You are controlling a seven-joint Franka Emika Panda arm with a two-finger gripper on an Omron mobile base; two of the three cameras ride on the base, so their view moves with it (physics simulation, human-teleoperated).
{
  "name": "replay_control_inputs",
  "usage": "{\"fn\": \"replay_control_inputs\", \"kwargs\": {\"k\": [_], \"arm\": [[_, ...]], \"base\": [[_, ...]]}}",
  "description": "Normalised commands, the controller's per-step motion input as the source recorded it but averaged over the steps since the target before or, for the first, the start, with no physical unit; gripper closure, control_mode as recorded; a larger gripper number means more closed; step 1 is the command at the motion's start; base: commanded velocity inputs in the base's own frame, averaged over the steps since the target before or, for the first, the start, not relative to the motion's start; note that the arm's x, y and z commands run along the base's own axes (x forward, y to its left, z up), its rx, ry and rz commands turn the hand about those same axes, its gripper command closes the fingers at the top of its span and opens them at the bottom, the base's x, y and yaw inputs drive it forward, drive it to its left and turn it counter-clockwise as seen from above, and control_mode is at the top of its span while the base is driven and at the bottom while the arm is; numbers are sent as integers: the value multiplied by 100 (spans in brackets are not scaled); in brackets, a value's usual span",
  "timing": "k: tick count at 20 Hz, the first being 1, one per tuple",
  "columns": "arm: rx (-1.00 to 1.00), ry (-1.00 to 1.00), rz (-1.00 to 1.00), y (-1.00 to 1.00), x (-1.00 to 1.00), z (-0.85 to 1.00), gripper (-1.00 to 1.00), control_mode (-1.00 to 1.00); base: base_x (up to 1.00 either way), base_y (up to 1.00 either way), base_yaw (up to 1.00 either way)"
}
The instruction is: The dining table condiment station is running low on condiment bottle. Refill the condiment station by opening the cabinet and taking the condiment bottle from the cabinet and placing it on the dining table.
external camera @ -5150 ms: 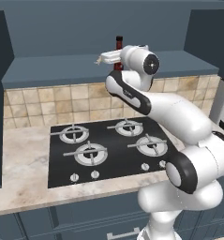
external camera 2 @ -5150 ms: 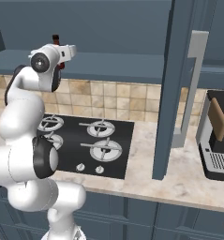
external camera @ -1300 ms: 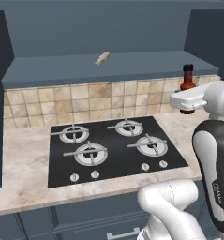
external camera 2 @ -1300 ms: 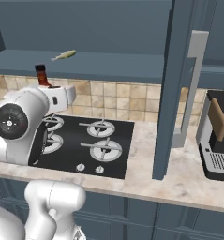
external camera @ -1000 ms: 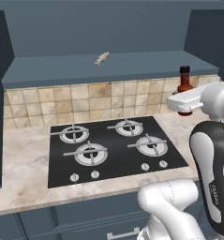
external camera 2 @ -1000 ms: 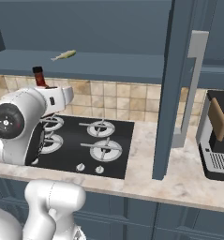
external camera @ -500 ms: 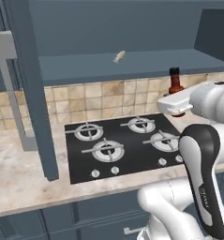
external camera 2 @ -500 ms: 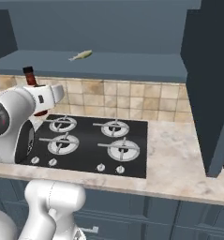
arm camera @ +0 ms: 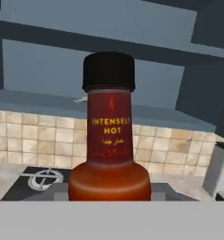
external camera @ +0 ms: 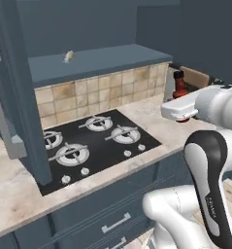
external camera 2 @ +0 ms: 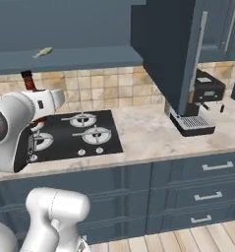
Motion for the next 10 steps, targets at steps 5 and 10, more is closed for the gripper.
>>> {"fn": "replay_control_inputs", "kwargs": {"k": [5,10], "arm": [[0,0,0,0,0,0,100,100],[0,0,0,0,0,0,100,100]], "base": [[-53,0,-72],[-48,0,-74]]}}
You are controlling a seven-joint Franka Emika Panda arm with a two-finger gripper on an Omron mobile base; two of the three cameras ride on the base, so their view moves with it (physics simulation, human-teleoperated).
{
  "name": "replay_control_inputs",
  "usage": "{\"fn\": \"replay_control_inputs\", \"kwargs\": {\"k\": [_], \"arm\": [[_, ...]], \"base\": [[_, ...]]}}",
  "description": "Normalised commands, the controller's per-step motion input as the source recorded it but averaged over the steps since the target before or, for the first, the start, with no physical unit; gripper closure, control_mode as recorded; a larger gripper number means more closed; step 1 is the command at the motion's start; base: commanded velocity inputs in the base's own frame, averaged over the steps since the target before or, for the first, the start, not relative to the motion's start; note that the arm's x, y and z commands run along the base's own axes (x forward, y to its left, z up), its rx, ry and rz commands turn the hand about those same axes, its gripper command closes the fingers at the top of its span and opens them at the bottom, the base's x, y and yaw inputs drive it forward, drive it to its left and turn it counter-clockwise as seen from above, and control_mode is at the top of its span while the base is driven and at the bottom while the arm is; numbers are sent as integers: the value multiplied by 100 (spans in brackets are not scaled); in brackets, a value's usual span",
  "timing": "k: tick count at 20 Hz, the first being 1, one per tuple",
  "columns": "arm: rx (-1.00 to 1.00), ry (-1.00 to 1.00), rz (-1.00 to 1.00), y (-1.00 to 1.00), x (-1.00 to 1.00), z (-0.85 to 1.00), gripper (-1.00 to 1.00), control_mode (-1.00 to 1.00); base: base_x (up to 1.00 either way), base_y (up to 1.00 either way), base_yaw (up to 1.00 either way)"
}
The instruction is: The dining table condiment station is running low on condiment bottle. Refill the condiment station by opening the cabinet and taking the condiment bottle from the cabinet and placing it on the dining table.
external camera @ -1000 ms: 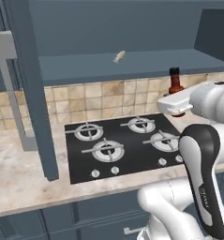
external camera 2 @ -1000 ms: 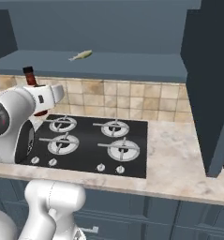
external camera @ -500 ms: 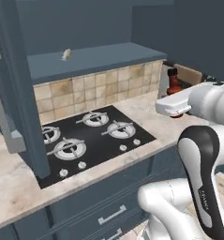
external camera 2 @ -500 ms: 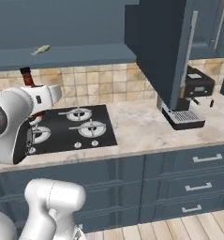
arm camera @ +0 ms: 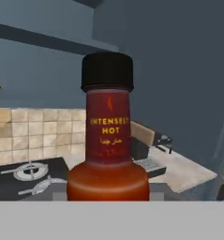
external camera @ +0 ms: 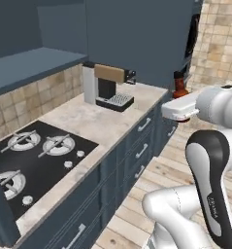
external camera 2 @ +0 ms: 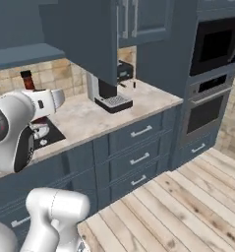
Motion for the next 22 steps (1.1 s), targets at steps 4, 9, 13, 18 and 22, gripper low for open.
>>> {"fn": "replay_control_inputs", "kwargs": {"k": [4,9,13,18,22], "arm": [[0,0,0,0,0,0,100,100],[0,0,0,0,0,0,100,100],[0,0,0,0,0,0,100,100],[0,0,0,0,0,0,100,100],[0,0,0,0,0,0,100,100]], "base": [[-56,0,-72],[-59,0,-72],[-45,0,-70],[-29,0,-70],[-19,-9,-70]]}}
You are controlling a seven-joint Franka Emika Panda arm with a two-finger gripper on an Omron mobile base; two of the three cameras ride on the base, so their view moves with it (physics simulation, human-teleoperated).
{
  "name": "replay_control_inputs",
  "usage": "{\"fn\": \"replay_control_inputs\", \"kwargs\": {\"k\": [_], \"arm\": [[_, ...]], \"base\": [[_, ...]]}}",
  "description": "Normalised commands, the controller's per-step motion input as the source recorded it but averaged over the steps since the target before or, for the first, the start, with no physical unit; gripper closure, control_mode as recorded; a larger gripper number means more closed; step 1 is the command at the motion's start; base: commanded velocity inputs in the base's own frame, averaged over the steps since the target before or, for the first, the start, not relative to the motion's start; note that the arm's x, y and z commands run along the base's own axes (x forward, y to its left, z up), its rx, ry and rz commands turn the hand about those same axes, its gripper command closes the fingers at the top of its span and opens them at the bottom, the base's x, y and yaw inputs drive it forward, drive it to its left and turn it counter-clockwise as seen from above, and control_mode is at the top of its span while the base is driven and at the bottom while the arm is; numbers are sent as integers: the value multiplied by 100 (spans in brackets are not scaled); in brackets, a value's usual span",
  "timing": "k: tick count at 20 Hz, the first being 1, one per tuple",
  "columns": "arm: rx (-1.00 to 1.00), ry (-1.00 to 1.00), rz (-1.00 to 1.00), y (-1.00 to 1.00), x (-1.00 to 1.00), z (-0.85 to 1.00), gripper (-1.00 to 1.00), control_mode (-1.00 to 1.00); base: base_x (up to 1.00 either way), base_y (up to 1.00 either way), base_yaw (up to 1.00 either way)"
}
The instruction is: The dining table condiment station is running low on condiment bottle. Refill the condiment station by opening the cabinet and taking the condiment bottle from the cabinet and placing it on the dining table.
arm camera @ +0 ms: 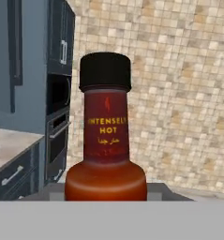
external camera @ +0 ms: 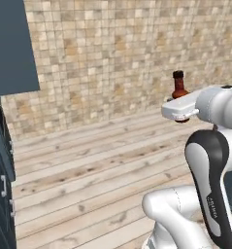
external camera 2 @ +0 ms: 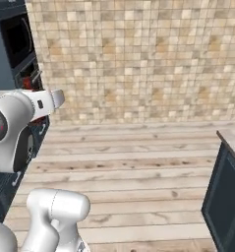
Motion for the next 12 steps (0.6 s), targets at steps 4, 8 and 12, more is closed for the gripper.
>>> {"fn": "replay_control_inputs", "kwargs": {"k": [4,8,12], "arm": [[0,0,0,0,0,0,100,100],[0,0,0,0,0,0,100,100],[0,0,0,0,0,0,100,100]], "base": [[-16,-11,-69],[-3,-5,-68],[0,-10,-66]]}}
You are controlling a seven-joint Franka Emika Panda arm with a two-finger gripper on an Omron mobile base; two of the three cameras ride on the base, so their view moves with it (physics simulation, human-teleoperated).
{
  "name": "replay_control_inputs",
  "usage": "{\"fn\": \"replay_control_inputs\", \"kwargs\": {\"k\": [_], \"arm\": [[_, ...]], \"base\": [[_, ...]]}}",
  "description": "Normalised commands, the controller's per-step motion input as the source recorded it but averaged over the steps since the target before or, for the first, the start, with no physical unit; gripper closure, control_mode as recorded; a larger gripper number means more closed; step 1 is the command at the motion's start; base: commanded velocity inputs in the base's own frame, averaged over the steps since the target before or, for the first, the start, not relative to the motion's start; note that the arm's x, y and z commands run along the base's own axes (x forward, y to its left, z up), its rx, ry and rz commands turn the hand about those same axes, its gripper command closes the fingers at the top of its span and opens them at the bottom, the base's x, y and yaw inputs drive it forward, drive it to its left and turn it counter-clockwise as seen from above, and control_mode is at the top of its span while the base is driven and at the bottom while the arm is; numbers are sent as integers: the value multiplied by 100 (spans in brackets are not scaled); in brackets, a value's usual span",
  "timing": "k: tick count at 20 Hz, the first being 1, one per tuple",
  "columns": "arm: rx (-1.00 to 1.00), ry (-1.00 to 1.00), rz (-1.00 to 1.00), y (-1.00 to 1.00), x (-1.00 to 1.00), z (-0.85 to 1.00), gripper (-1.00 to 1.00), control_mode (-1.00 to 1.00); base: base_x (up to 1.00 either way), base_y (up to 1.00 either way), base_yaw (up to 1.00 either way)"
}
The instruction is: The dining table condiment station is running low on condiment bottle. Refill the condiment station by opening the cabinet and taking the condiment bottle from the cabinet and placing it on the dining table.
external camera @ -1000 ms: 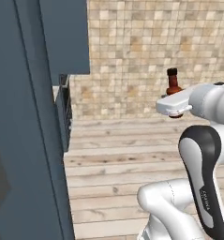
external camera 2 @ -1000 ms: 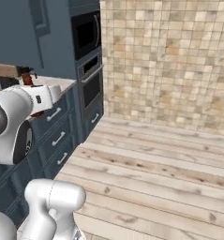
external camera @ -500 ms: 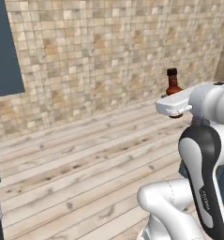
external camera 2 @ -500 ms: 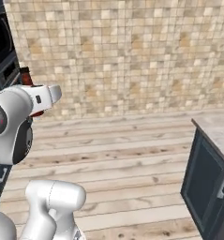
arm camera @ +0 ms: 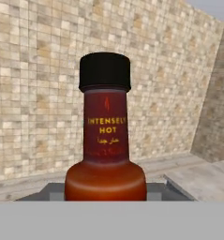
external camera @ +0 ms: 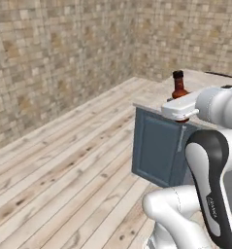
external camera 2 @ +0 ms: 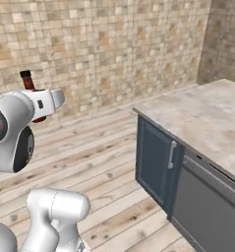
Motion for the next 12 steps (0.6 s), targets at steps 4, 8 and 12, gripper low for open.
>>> {"fn": "replay_control_inputs", "kwargs": {"k": [4,8,12], "arm": [[0,0,0,0,0,0,100,100],[0,0,0,0,0,0,100,100],[0,0,0,0,0,0,100,100]], "base": [[0,-6,-62],[9,-3,-53],[19,-12,-44]]}}
